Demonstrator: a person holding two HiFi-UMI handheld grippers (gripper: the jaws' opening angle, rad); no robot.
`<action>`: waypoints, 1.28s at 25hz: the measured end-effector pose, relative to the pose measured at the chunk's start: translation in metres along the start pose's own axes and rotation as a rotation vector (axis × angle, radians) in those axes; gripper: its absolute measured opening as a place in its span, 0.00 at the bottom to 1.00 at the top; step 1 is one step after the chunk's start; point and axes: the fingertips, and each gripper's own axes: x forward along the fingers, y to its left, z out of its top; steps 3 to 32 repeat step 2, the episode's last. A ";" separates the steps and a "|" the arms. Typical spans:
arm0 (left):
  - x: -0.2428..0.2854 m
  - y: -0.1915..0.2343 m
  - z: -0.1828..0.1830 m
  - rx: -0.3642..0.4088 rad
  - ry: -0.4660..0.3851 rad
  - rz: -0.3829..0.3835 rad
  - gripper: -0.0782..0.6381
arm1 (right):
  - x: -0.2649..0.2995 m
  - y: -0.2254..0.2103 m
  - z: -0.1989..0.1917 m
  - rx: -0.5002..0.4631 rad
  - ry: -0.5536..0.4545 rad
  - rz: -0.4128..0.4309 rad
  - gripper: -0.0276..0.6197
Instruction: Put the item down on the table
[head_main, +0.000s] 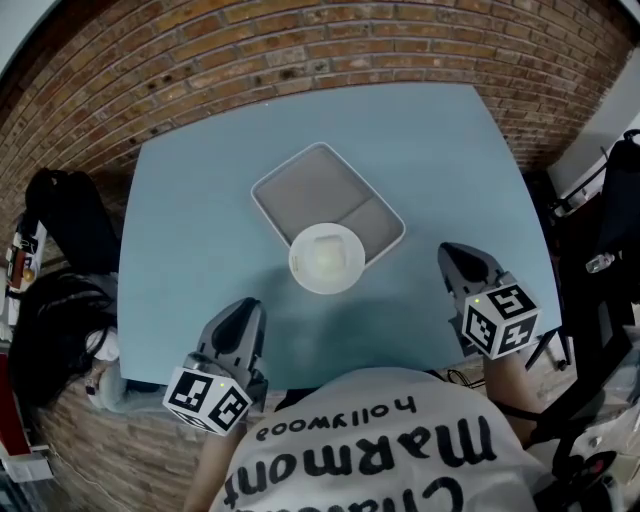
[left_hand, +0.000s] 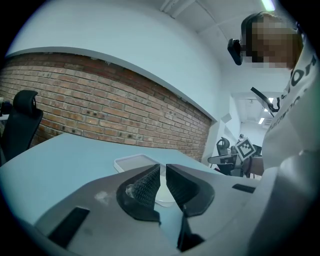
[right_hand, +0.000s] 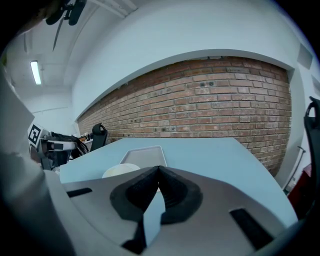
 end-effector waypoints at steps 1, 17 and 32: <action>0.000 0.000 -0.001 -0.004 0.000 0.002 0.16 | 0.000 -0.001 0.000 0.002 0.000 0.000 0.06; 0.000 0.000 -0.001 -0.007 0.000 0.003 0.16 | 0.000 -0.001 -0.001 0.004 0.000 0.001 0.06; 0.000 0.000 -0.001 -0.007 0.000 0.003 0.16 | 0.000 -0.001 -0.001 0.004 0.000 0.001 0.06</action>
